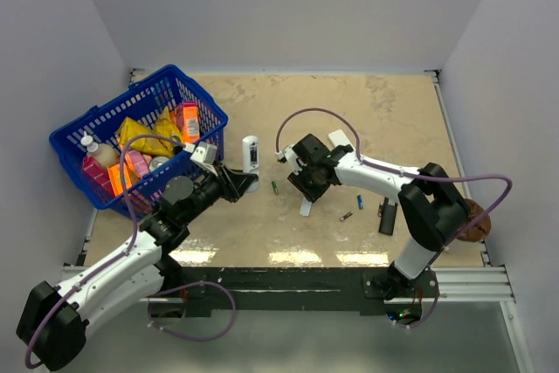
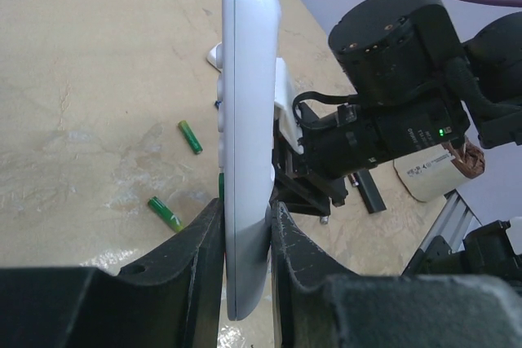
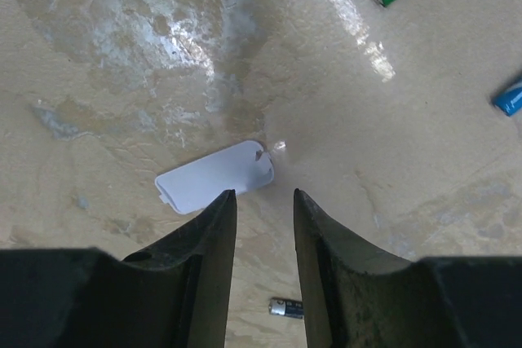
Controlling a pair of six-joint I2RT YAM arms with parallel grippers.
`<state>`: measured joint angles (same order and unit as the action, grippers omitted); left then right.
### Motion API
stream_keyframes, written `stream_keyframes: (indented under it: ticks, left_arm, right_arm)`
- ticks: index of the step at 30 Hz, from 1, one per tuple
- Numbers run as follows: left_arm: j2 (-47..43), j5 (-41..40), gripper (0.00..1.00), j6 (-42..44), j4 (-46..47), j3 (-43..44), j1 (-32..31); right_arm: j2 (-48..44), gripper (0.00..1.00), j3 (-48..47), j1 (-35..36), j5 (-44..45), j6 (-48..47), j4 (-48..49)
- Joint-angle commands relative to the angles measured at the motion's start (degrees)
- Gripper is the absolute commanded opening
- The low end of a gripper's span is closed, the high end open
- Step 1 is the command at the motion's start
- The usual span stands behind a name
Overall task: Load the batteries into the remote control
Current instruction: Pick up the battery cover at the center of the board.
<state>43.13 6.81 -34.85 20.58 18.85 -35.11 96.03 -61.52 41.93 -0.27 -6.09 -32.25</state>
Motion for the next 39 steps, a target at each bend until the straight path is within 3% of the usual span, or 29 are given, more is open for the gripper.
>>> stream_keyframes:
  ticks: [1,10,20,30,39]
  left_arm:
    - [-1.0,0.3,0.0,1.0,1.3,0.2,0.2]
    - [-0.9,0.3,0.0,1.4,0.5,0.5,0.2]
    - [-0.4,0.4,0.0,2.2,0.8,0.6,0.2]
    - [2.1,0.8,0.0,2.6,1.3,1.2,0.2]
    - [5.0,4.7,0.0,2.0,2.7,1.7,0.1]
  right_arm:
    - [2.8,0.37,-3.4,-0.3,-3.1,-4.5,1.7]
    - [5.6,0.34,-3.3,-0.4,-4.2,-5.7,2.4]
    - [5.3,0.0,-5.4,-0.4,-2.9,-4.0,-2.3]
    - [-5.6,0.0,-6.2,-0.4,0.0,1.6,-6.4]
    - [-18.9,0.0,-3.8,-0.4,-1.1,5.6,3.5]
